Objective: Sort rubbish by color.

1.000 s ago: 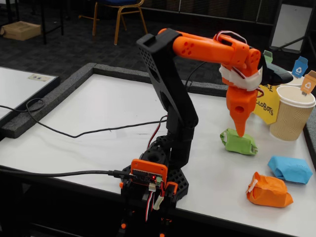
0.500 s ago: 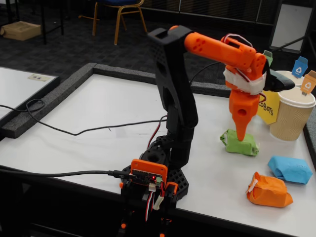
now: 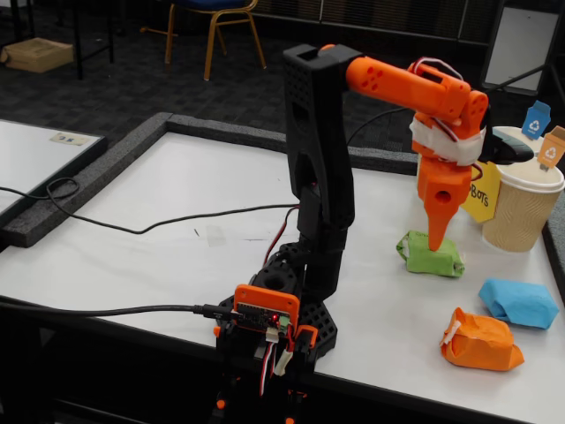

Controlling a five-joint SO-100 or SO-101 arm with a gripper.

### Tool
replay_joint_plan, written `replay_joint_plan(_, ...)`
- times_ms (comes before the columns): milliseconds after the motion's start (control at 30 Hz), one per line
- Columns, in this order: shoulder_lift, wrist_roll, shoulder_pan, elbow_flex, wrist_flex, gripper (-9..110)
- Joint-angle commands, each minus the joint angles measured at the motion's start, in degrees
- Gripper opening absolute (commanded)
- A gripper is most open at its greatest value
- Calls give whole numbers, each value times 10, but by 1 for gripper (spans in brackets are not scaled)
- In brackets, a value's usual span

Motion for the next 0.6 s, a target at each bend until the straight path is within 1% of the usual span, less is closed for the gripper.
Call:
replay_joint_plan(0, 5, -12, -11, -86, 37, 30)
replay_joint_plan(333, 33, -12, -11, -146, 79, 30)
replay_joint_plan(567, 69, -12, -9, -147, 119, 30)
